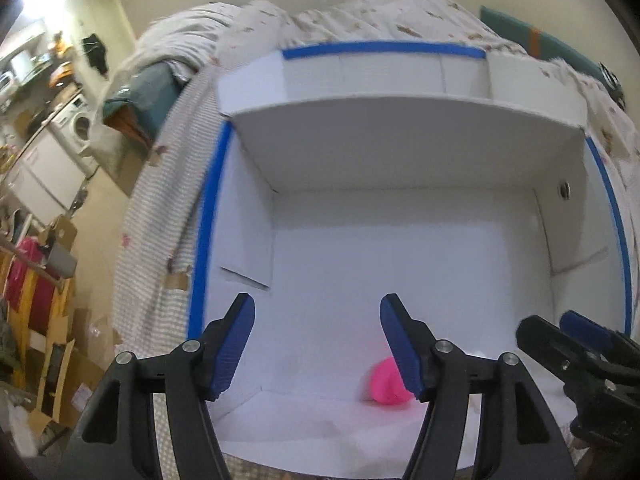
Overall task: Organize soft objects
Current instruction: 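Lower the white sock into the box and open the right tool, then move both tools back toward the remaining items in front of the box, then grasp the tan sponge with the left tool while the right tool grasps the plastic bag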
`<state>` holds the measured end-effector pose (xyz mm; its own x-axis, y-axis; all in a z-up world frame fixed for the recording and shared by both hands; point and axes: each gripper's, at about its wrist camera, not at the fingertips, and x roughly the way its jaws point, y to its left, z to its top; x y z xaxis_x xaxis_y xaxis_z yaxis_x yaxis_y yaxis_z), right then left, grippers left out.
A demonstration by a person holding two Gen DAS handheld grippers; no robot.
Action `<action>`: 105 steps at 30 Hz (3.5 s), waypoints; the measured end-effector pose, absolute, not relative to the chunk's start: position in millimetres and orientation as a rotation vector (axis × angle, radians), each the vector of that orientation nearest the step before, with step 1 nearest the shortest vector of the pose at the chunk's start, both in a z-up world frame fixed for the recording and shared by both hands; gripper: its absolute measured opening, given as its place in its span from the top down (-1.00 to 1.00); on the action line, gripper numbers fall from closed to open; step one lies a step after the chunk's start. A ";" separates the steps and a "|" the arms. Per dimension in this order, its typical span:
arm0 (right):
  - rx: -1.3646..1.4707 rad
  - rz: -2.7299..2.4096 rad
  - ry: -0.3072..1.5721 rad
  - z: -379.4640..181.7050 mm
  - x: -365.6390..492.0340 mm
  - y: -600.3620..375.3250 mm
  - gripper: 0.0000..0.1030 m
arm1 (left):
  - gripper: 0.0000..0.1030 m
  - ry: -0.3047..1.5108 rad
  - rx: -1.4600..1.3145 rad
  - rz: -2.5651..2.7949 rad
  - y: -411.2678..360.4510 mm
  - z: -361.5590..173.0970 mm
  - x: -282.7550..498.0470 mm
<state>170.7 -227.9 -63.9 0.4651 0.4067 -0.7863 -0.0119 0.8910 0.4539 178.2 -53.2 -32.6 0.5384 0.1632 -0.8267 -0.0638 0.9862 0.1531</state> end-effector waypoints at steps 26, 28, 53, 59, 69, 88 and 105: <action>0.318 0.263 0.914 -38.4 139.6 -230.0 -1.00 | -0.23 0.957 0.001 0.135 -7.7 -4.9 121.8; 0.314 0.276 0.914 -36.5 135.2 -228.8 -1.00 | -0.23 0.952 0.007 0.134 -5.6 -3.7 114.9; 0.218 0.313 0.982 -50.3 60.0 -210.4 -1.00 | -0.44 1.011 -0.109 0.178 50.9 -27.8 40.4; 0.261 0.313 1.044 -67.5 67.5 -211.0 -1.00 | -0.44 1.026 -0.146 0.170 55.7 -34.2 39.2; 0.247 0.340 1.171 -96.2 77.3 -191.0 -0.43 | -0.43 1.136 -0.186 0.197 64.5 -57.2 50.7; 0.477 0.473 1.354 -134.9 101.7 -130.4 -0.23 | -0.43 1.149 -0.227 0.223 68.8 -60.2 68.6; 0.530 0.478 1.304 -117.0 98.5 -161.4 0.64 | -0.08 1.423 -0.104 0.001 21.0 -124.7 70.5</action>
